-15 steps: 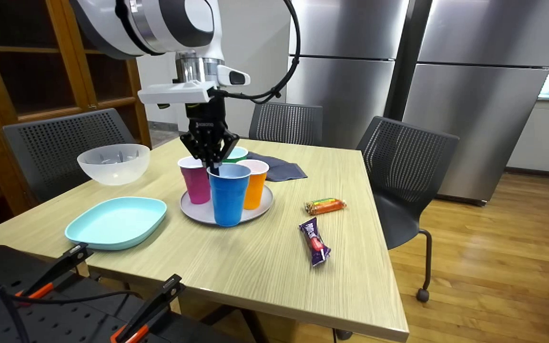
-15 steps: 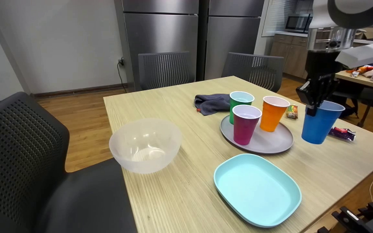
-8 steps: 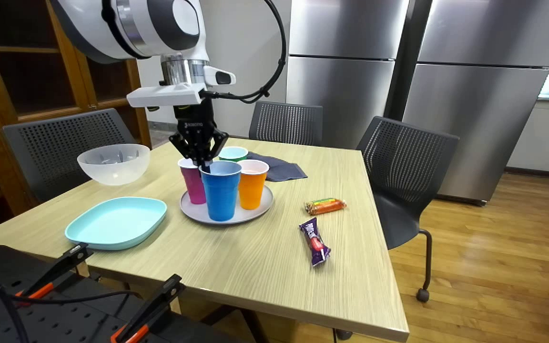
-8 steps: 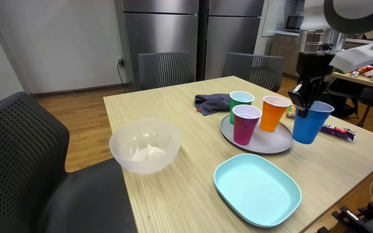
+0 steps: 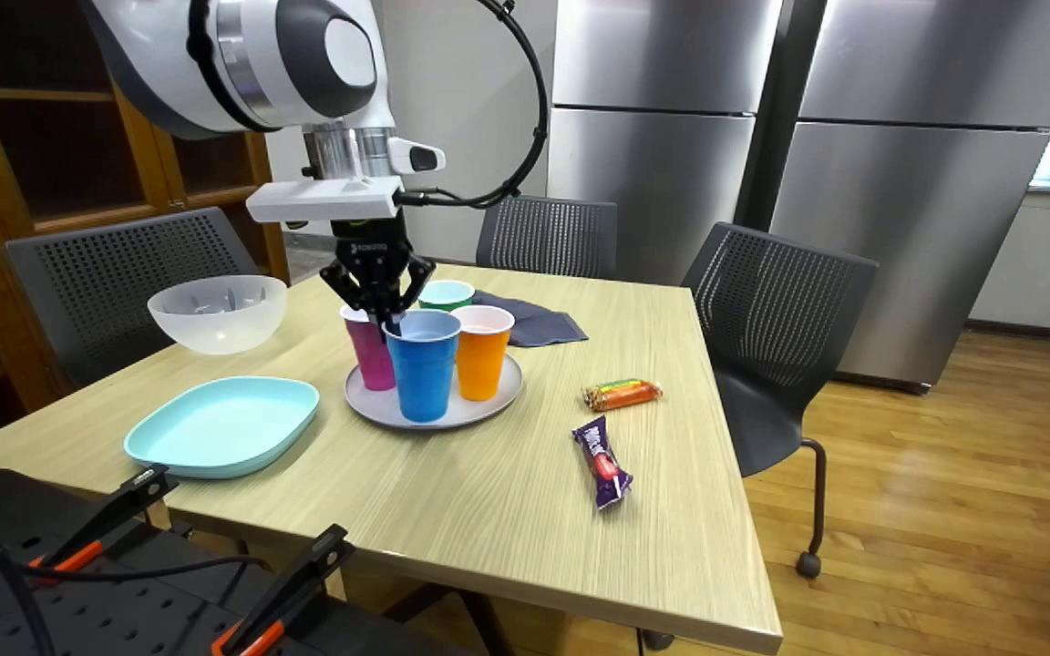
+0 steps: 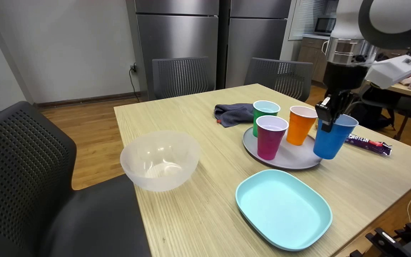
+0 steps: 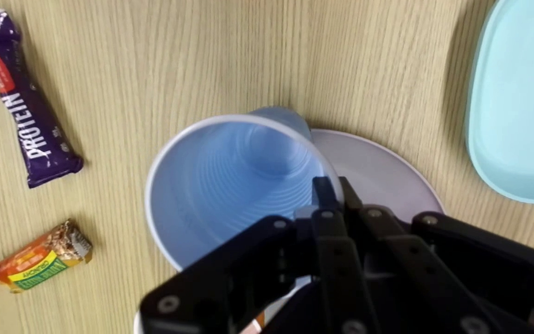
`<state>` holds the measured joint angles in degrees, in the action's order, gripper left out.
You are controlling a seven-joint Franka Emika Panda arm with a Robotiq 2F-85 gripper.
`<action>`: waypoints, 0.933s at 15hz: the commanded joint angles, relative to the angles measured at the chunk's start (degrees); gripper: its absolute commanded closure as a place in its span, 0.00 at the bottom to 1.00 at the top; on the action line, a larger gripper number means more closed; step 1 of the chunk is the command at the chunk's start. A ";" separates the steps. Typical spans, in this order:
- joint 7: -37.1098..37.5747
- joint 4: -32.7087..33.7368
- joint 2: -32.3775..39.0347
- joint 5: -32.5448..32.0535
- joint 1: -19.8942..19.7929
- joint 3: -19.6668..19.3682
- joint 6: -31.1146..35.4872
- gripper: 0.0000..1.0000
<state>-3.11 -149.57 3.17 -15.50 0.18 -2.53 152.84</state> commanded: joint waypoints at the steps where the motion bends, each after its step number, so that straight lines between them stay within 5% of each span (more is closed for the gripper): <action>1: -3.20 -1.22 -0.09 0.30 -0.40 0.57 2.84 0.99; 14: -6.81 -0.35 3.59 0.04 0.32 1.96 7.07 0.99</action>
<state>-8.53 -150.03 6.27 -15.42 0.34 -1.15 158.53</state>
